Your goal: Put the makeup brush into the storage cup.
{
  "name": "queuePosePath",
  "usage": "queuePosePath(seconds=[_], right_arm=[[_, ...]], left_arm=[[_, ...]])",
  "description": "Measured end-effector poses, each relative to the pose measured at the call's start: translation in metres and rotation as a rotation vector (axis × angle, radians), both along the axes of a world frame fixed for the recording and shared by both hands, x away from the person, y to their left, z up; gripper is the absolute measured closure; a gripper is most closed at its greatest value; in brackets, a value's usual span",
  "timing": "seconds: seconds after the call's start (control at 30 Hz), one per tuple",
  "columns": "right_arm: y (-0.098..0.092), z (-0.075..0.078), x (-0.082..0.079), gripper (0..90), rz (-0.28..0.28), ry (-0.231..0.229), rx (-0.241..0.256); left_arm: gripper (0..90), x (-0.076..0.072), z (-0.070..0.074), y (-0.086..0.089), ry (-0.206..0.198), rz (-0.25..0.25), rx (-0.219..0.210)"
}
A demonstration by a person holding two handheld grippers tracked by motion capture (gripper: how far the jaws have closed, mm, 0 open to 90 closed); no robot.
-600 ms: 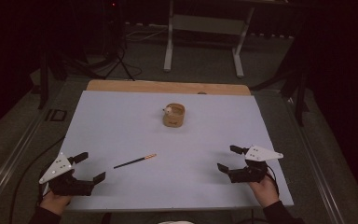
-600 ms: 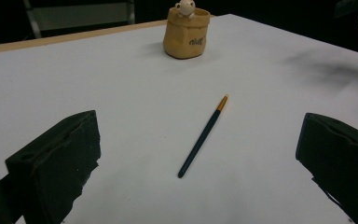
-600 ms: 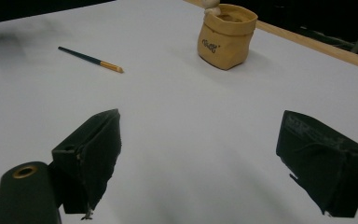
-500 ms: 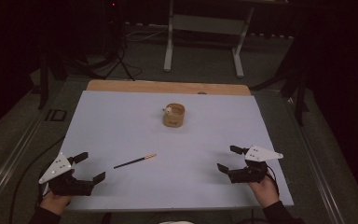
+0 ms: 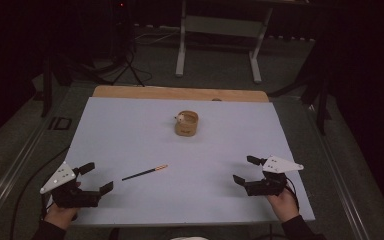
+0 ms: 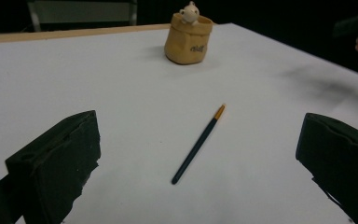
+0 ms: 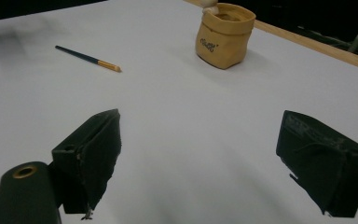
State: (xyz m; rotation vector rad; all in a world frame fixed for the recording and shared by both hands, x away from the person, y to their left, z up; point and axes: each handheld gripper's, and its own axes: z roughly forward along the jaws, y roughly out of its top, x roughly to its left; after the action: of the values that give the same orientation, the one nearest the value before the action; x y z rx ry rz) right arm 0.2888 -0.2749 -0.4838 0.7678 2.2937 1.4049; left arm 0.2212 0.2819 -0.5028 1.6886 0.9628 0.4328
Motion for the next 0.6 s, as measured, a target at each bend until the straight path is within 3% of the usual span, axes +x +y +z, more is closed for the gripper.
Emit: queuePosePath(seconds=[0.1,0.13,0.33,0.37,0.47,0.6], right_arm=[[0.0,0.0,0.0,13.8,-0.001,0.0,-0.002],[0.001,0.0,0.0,13.8,0.001,-0.004,-0.001],[0.002,0.0,0.0,13.8,0.002,-0.004,-0.002],[0.002,0.0,0.0,13.8,0.002,-0.006,-0.004],[0.002,0.0,0.0,13.8,0.003,-0.005,-0.004],[0.003,0.0,0.0,13.8,0.003,-0.002,-0.004]], left_arm=[[0.6,0.001,0.004,-0.002,0.007,0.009,0.014],[0.6,0.002,0.007,-0.003,0.038,0.003,0.002],[0.6,0.003,0.02,-0.008,0.053,-0.027,0.01],[0.7,0.006,0.026,-0.008,0.081,-0.028,0.003],[0.6,0.008,0.033,-0.005,0.076,-0.086,0.006],[0.7,0.014,0.044,-0.005,0.061,-0.102,0.038]])
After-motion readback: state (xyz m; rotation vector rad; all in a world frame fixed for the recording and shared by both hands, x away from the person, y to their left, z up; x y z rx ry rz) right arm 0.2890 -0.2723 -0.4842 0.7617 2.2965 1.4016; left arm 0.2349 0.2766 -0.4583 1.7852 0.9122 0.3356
